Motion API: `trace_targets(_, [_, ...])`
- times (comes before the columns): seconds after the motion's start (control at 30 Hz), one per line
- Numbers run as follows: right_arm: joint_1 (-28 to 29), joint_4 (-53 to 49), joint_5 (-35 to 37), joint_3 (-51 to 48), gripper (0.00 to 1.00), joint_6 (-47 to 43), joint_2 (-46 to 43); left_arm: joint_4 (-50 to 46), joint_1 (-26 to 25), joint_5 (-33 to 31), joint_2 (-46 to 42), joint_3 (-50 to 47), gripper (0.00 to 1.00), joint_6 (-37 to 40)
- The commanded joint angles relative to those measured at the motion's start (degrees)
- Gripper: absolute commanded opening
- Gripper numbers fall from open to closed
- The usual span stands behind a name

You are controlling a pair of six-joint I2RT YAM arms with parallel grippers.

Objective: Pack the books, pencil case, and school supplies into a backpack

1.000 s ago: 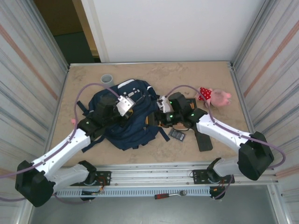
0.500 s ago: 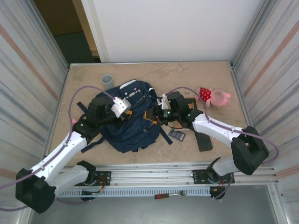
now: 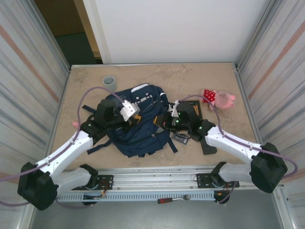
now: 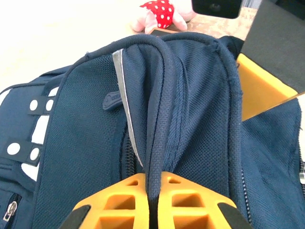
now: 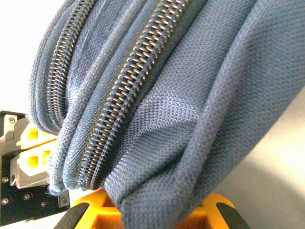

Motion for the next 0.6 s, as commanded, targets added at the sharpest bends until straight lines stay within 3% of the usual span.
trace_targets(0.0, [1.9,-0.7,4.3,-0.3,0.0,-0.1,-3.2,6.7,0.2,-1.5,3.1,3.4,0.01,-1.2])
trace_targets(0.37, [2.7,3.6,8.8,2.0,0.0,-2.9,-0.4,7.6,1.8,-5.9,10.3,8.3,0.08,-3.0])
trace_targets(0.57, [2.0,5.9,8.8,6.0,0.0,-2.5,5.0,1.8,1.9,-7.5,6.2,9.2,0.38,-10.4])
